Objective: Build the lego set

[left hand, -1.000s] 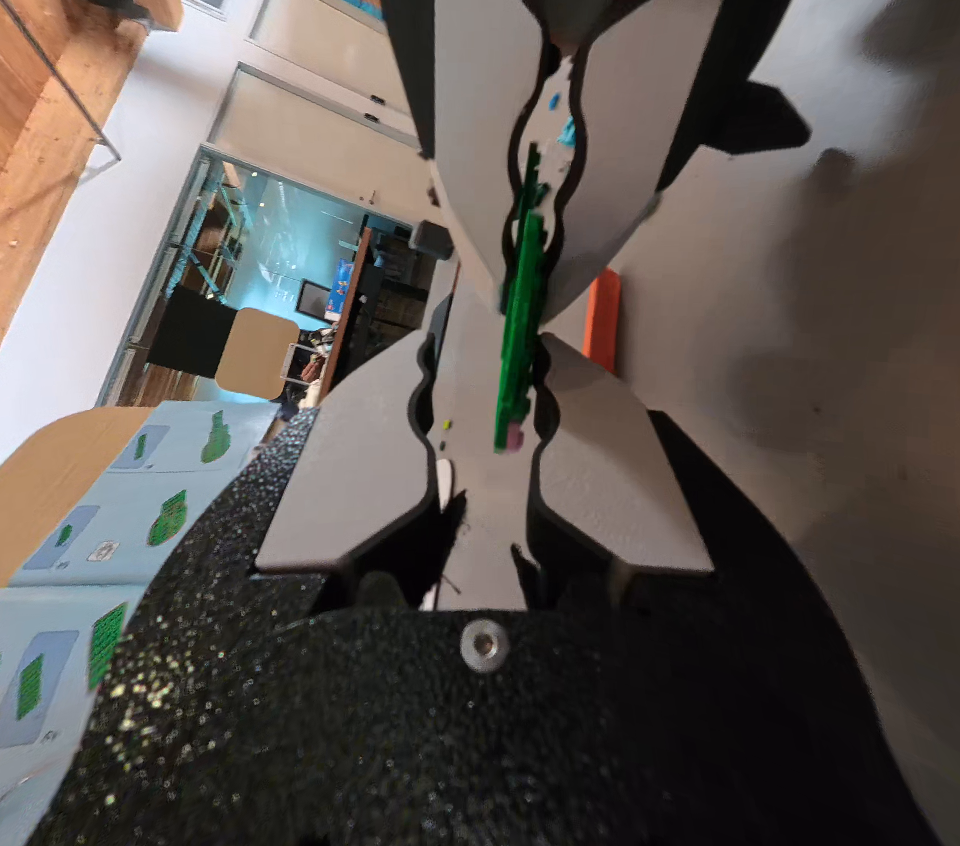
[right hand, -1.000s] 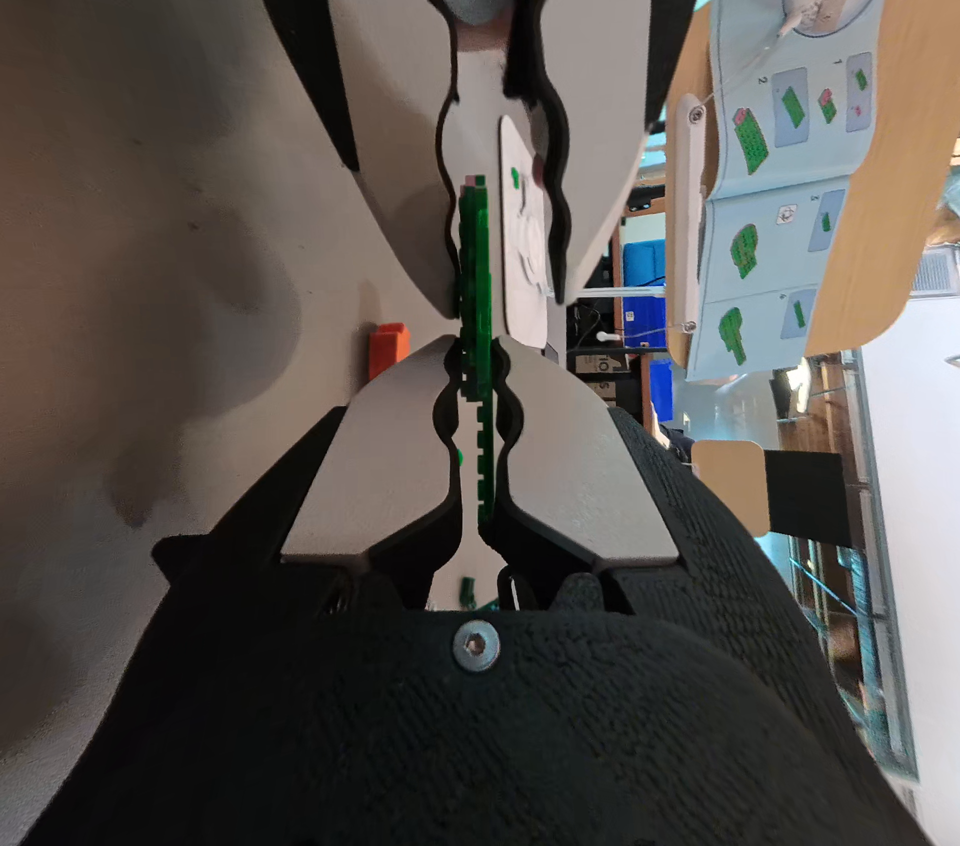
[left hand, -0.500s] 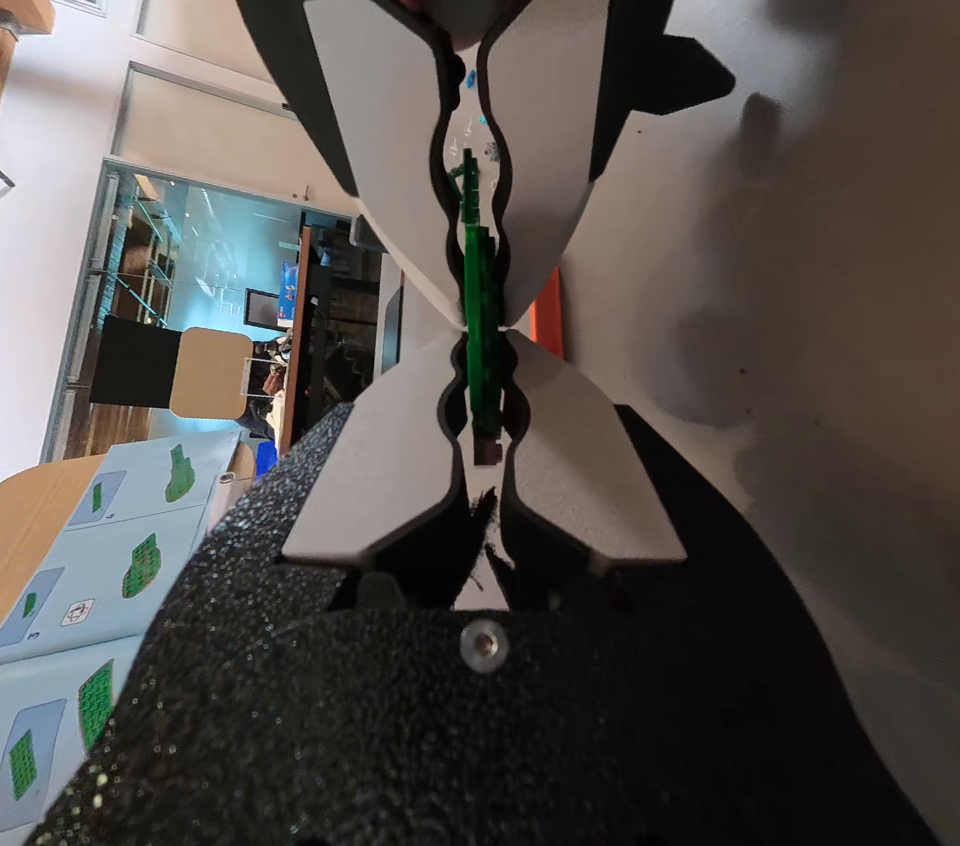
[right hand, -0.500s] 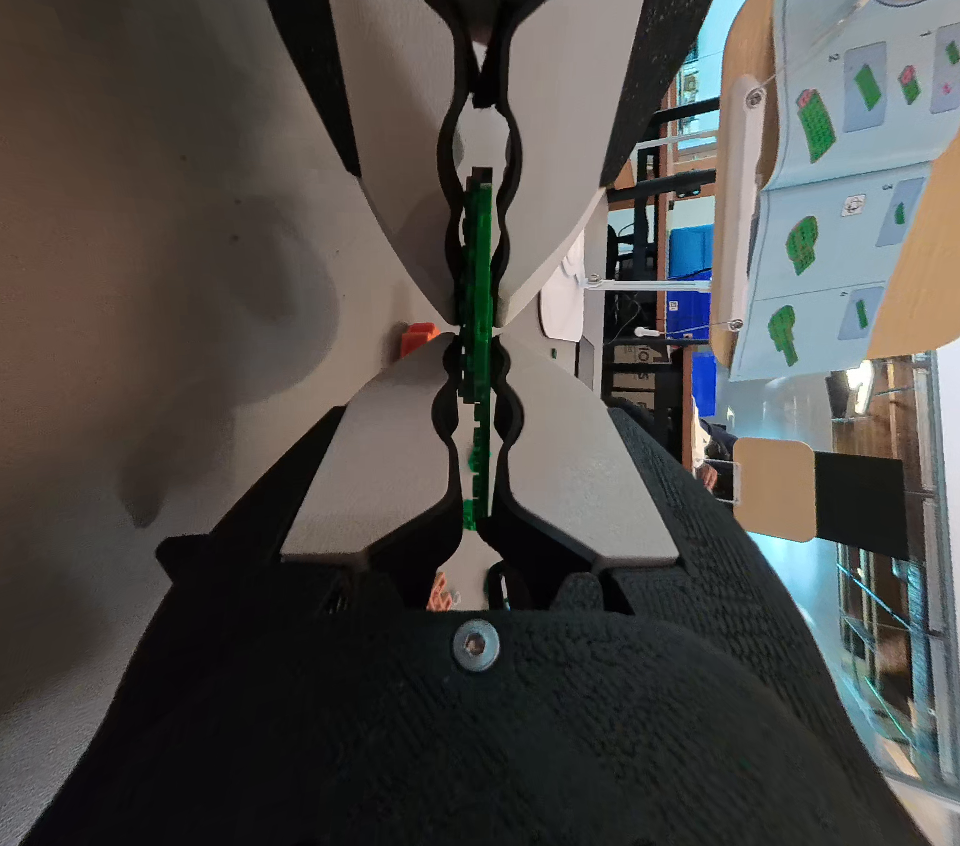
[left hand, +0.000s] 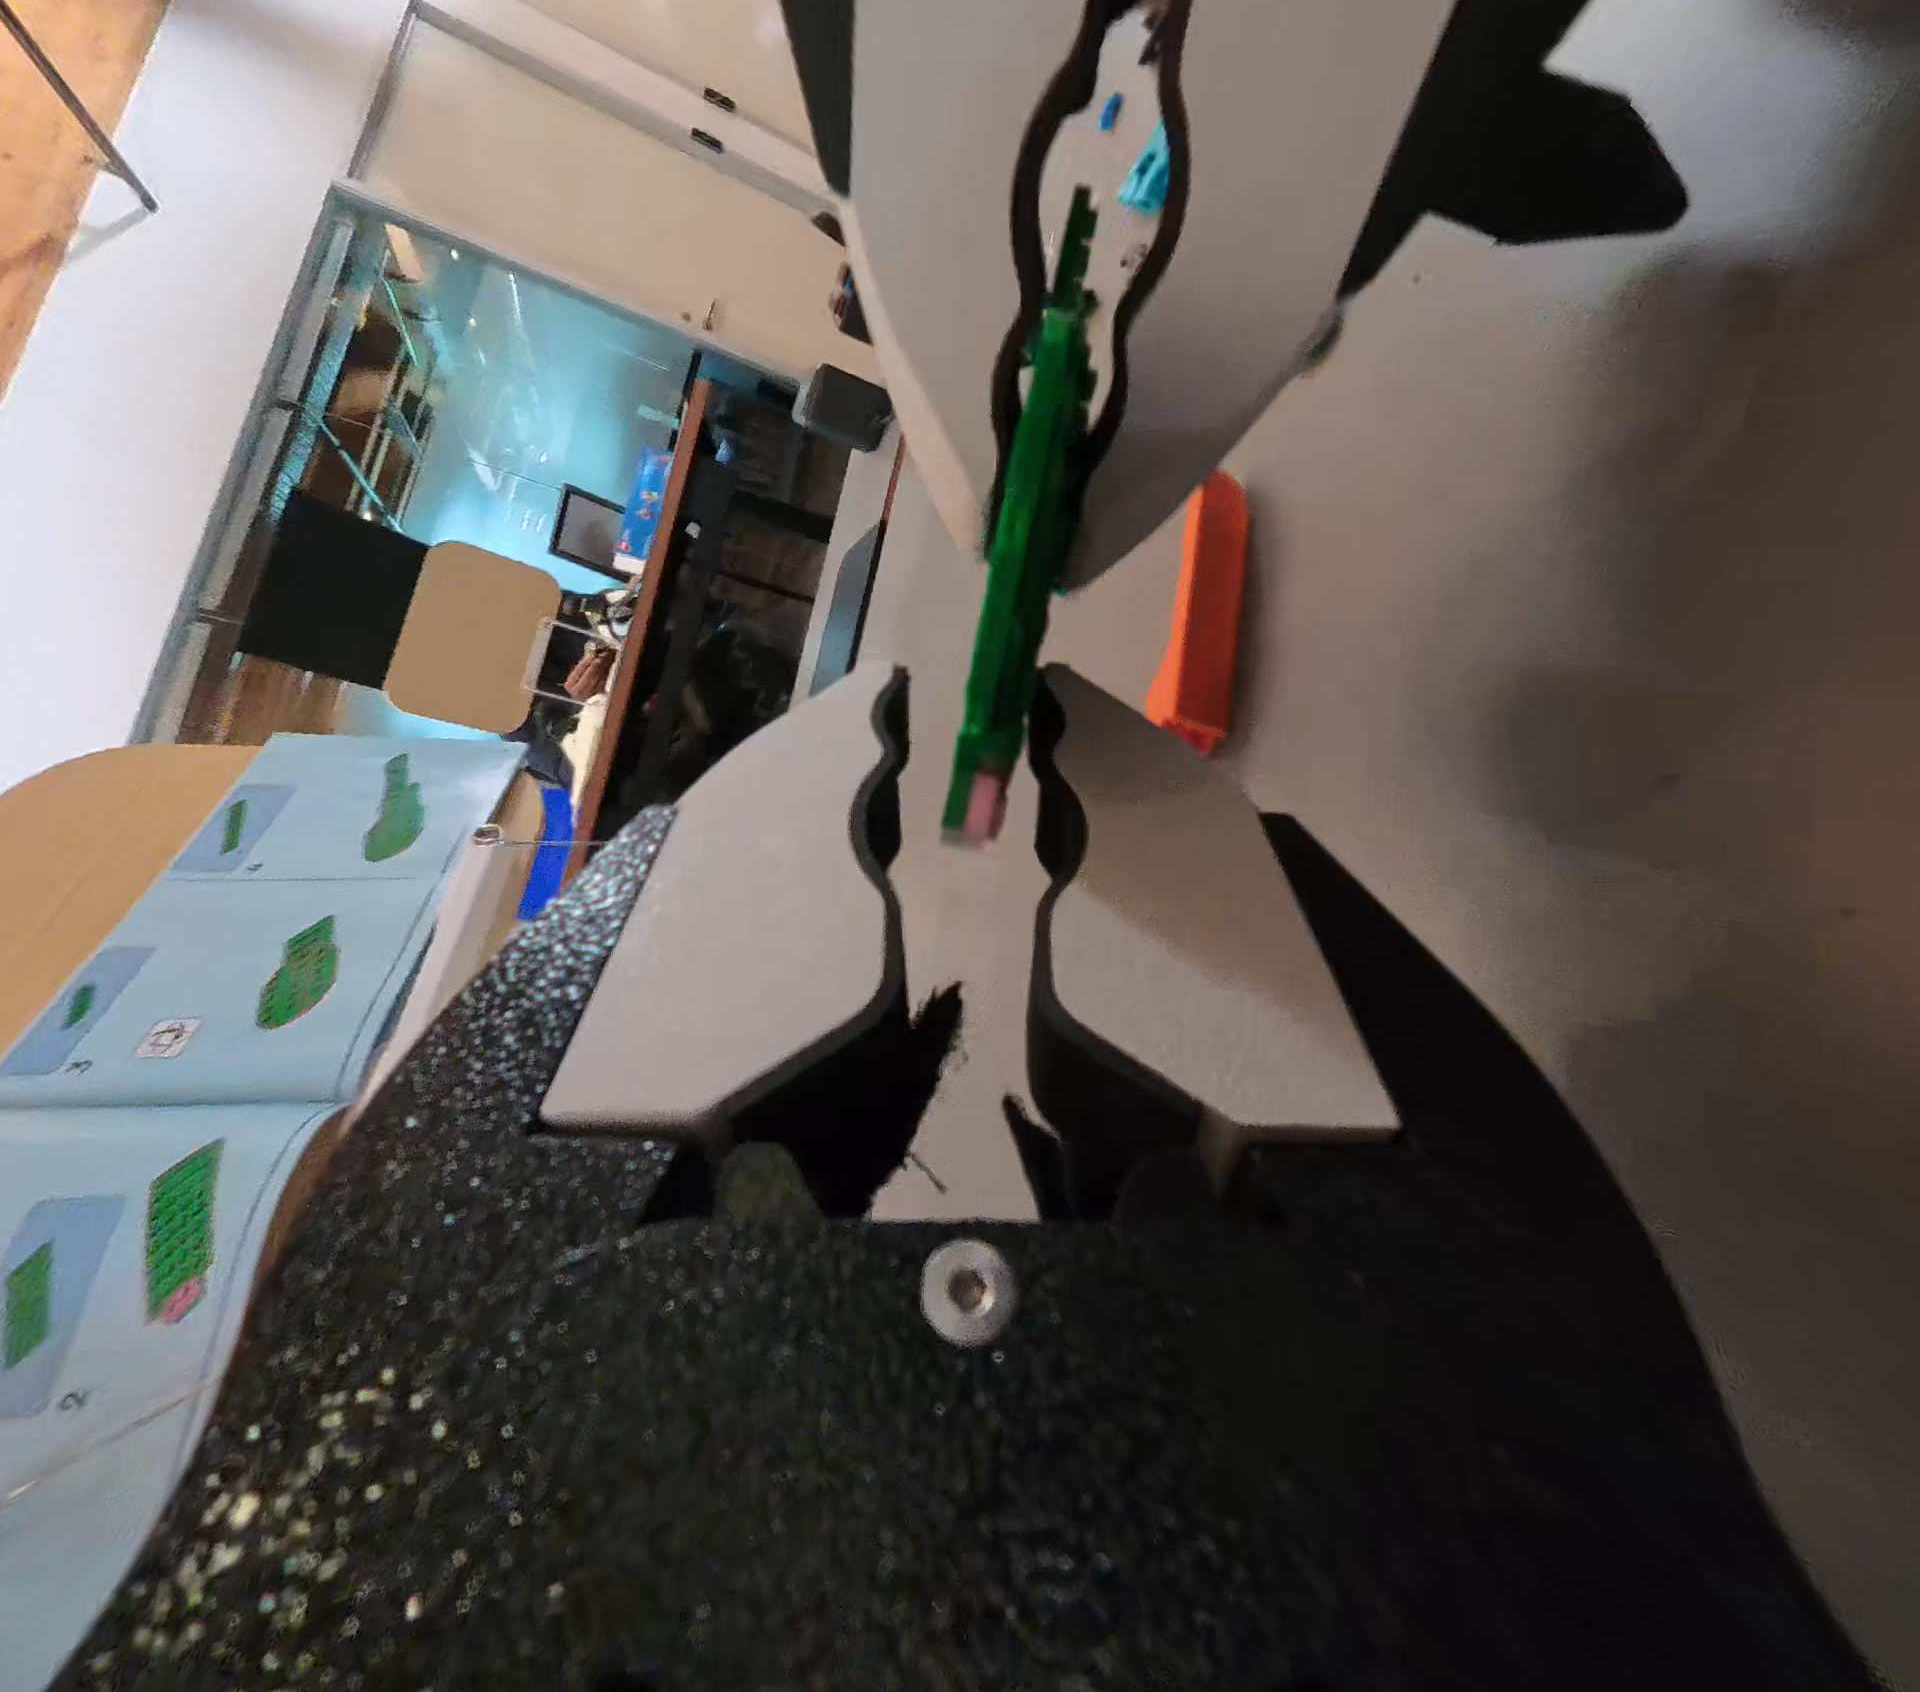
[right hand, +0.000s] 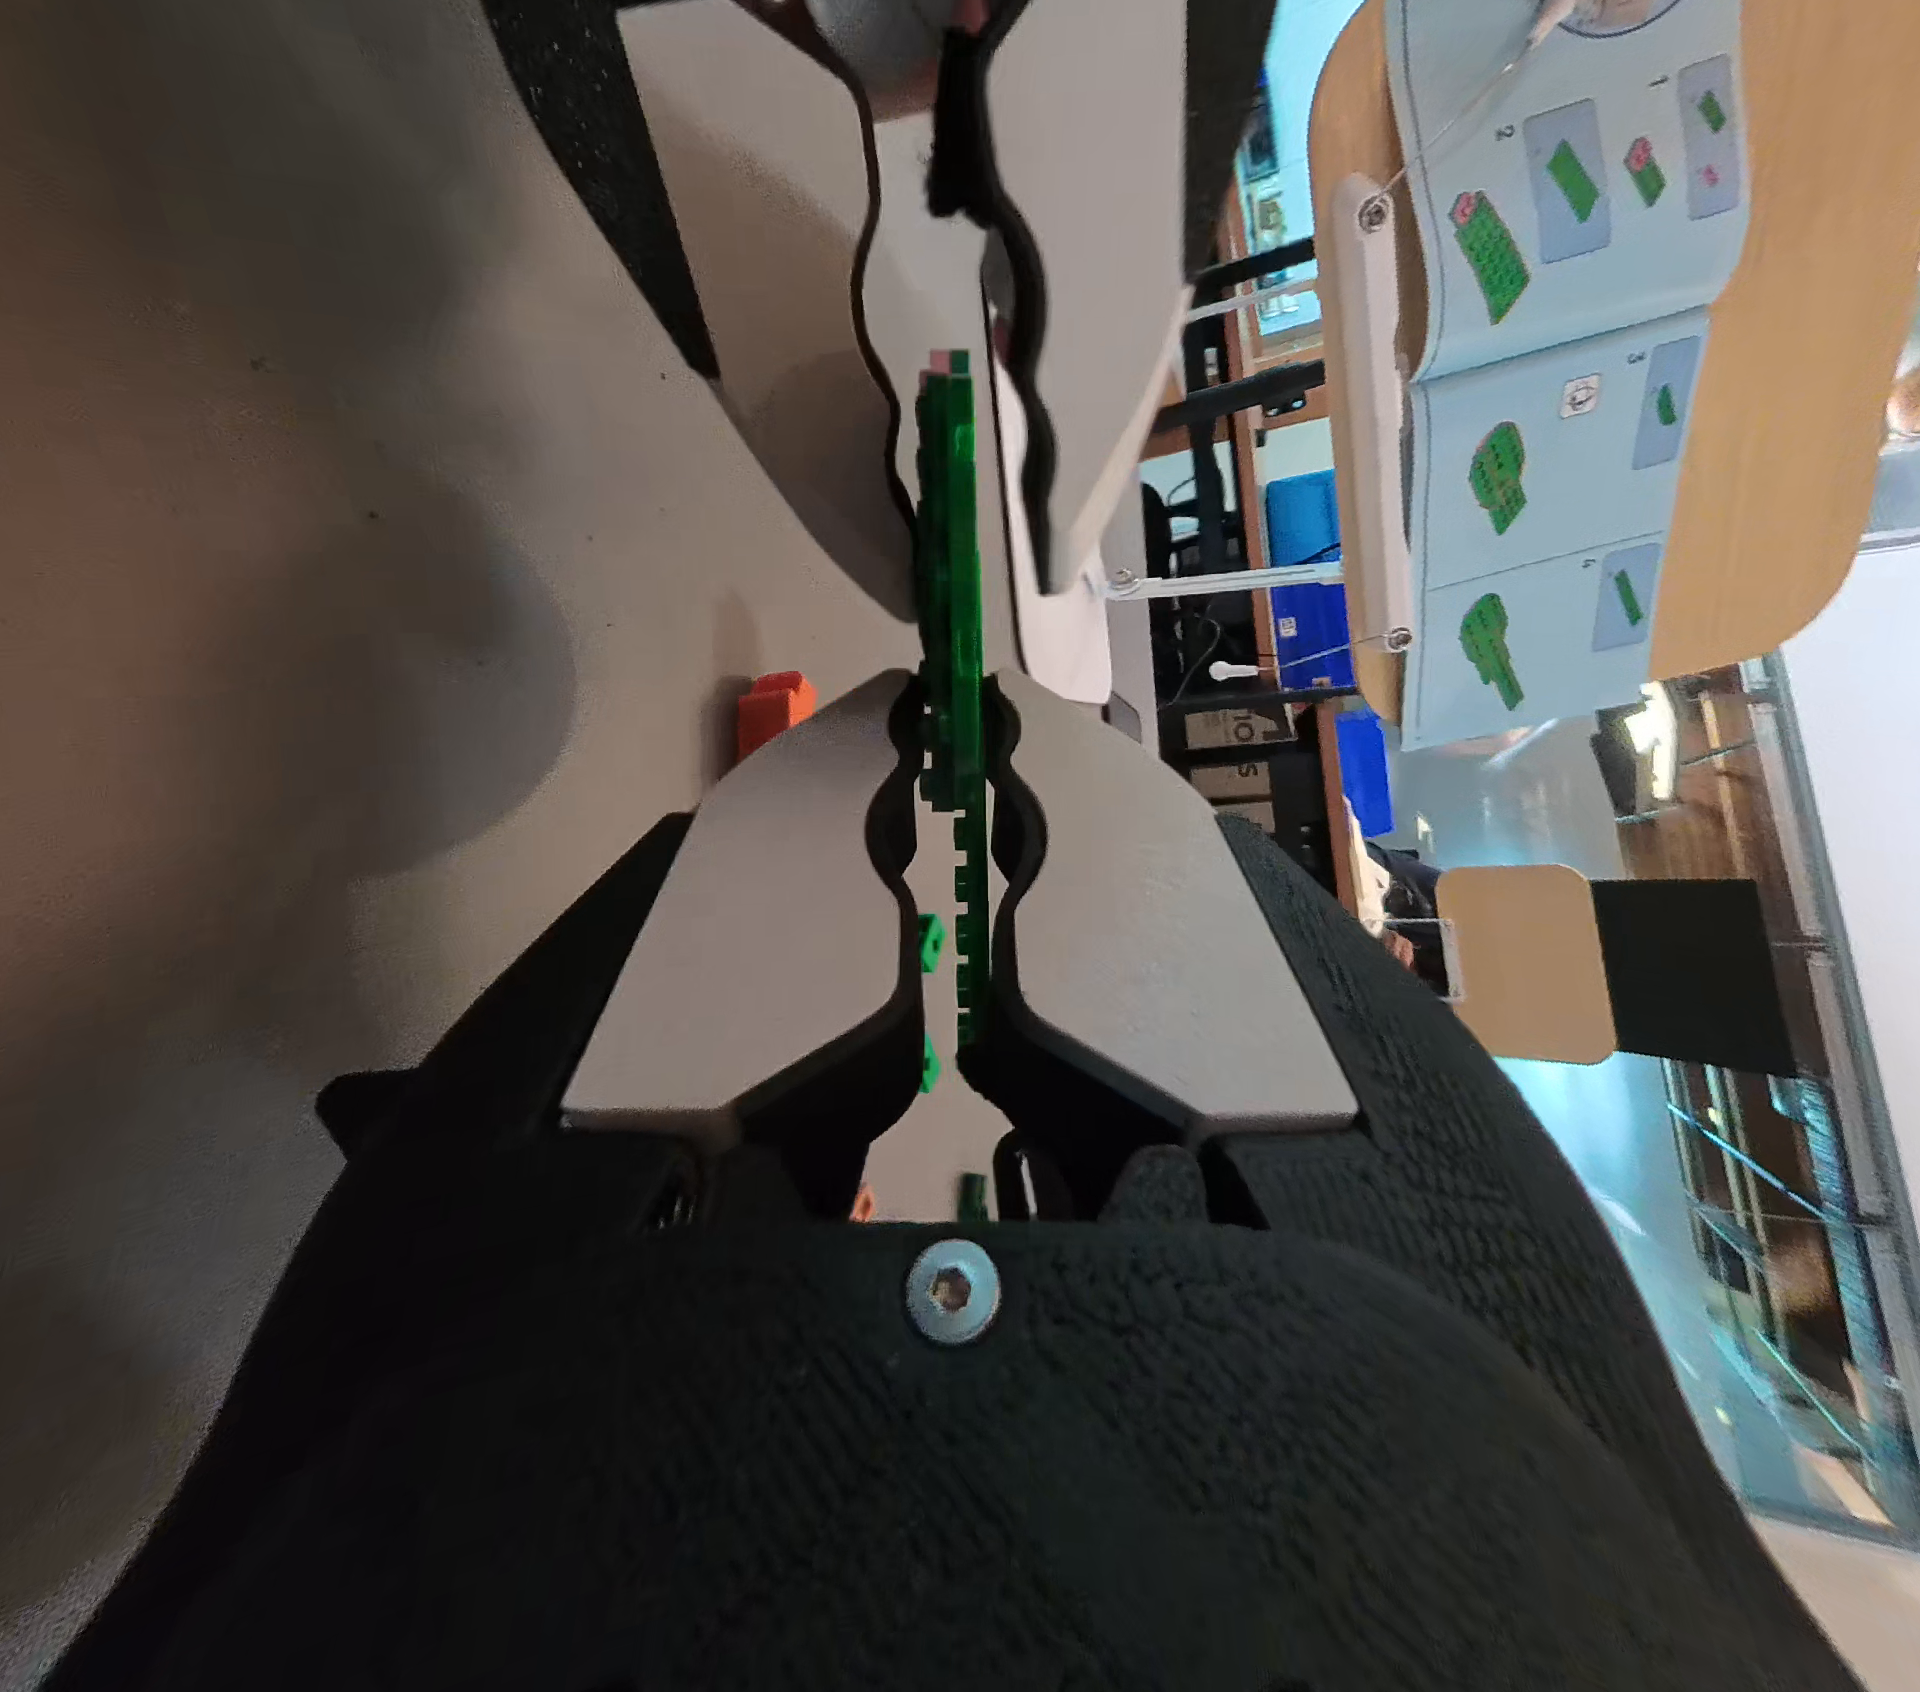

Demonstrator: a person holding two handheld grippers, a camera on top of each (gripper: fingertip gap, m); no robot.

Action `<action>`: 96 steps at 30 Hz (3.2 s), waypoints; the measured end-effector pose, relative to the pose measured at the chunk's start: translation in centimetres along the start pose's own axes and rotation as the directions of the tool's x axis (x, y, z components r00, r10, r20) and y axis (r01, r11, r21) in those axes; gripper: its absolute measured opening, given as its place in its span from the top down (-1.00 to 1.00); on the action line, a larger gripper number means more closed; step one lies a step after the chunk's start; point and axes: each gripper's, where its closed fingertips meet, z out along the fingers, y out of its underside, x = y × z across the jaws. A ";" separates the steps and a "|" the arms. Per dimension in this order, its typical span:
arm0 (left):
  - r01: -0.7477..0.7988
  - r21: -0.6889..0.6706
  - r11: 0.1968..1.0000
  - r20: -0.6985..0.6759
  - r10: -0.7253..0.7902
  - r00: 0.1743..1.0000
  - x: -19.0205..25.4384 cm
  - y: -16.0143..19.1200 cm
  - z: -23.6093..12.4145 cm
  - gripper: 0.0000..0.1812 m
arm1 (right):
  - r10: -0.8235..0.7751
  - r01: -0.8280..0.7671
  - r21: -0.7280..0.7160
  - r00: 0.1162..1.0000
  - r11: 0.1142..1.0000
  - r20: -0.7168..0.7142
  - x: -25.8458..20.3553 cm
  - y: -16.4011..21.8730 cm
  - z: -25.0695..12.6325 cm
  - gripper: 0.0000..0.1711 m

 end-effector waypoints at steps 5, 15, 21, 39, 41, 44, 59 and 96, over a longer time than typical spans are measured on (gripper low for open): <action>-0.107 0.015 0.994 -0.002 0.107 0.994 0.3 -0.2 -0.3 0.90 | -0.052 0.052 0.006 0.998 0.999 -0.026 0.2 -0.2 -0.2 0.89; -0.129 0.015 0.991 -0.017 0.130 0.991 0.7 -0.7 -0.2 0.91 | -0.108 0.111 0.072 0.993 0.991 -0.050 -0.1 -1.4 -0.5 0.87; -0.139 0.017 0.990 -0.032 0.139 0.990 1.1 -0.8 -0.2 0.91 | -0.125 0.127 0.078 0.992 0.989 -0.019 -0.4 -1.9 -0.5 0.90; -0.019 0.082 0.996 -0.013 0.020 1.000 0.8 -1.3 -0.2 0.75 | -0.048 0.046 0.052 0.998 0.998 0.046 -0.4 -1.8 -0.9 0.91; -0.034 0.096 0.995 -0.025 0.036 0.999 1.0 -1.4 -0.3 0.87 | -0.023 0.020 0.071 0.999 0.997 0.041 -0.2 -1.9 -1.0 0.91; -0.016 0.090 0.996 -0.086 0.024 0.996 1.5 -1.5 -0.3 0.90 | -0.034 0.029 0.077 0.998 0.997 0.060 -0.5 -1.9 -1.2 0.91; -0.017 0.073 0.997 -0.008 0.017 1.000 -0.3 -0.6 -0.6 0.91 | 0.044 -0.043 0.053 0.999 0.998 -0.018 1.6 1.0 -2.2 0.73; 0.901 0.194 0.389 -0.564 -0.707 0.426 -3.4 -6.1 -2.7 0.90 | 0.709 -0.921 0.131 0.367 0.366 0.602 2.8 -2.6 -4.2 0.59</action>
